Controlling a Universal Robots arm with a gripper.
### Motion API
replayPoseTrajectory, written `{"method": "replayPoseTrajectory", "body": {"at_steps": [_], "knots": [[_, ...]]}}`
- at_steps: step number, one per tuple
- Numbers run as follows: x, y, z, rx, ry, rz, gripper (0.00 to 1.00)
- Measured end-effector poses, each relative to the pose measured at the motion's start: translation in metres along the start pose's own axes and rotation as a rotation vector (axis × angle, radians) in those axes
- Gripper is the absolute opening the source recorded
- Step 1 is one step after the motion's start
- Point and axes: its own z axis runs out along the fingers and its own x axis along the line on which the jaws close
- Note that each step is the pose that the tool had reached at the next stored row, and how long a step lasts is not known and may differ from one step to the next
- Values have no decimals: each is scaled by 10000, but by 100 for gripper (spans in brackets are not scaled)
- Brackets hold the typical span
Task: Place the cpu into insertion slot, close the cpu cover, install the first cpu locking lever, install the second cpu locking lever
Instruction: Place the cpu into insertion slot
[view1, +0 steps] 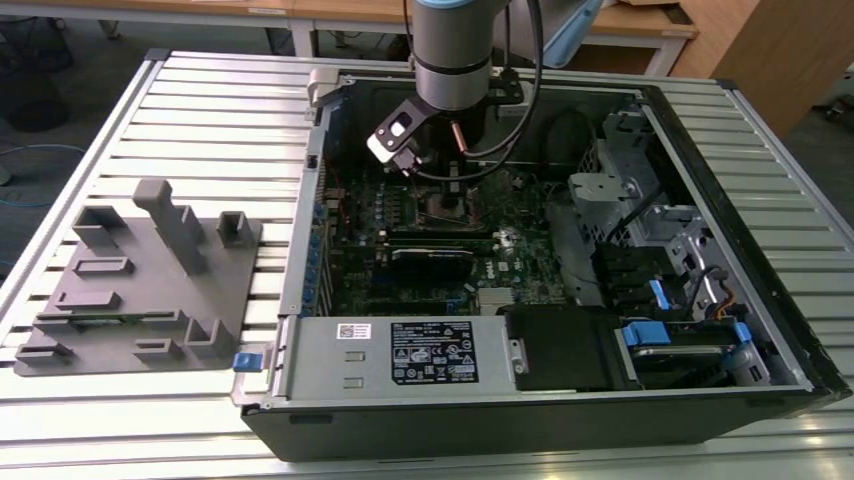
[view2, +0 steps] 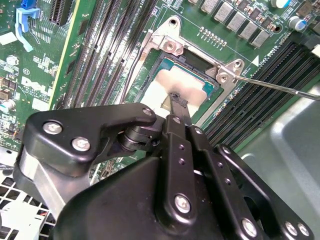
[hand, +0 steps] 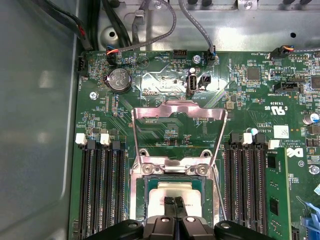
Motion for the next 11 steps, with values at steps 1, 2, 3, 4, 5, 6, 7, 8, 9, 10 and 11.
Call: {"method": "replayPoseTrajectory", "body": {"at_steps": [1,2,3,4,5,6,7,8,9,10,11], "knots": [[0,0,0,0,0,0,11],[0,0,0,0,-1,0,11],[0,0,-1,0,0,0,11],[0,0,-1,0,0,0,11],[0,0,-1,0,0,0,11],[0,0,-1,1,-1,0,11],[0,0,1,1,-2,0,11],[-1,-1,3,2,-2,0,11],[-1,-1,3,2,-3,-1,11],[0,-1,4,2,-2,-2,11],[0,-2,5,0,-1,0,11]]}}
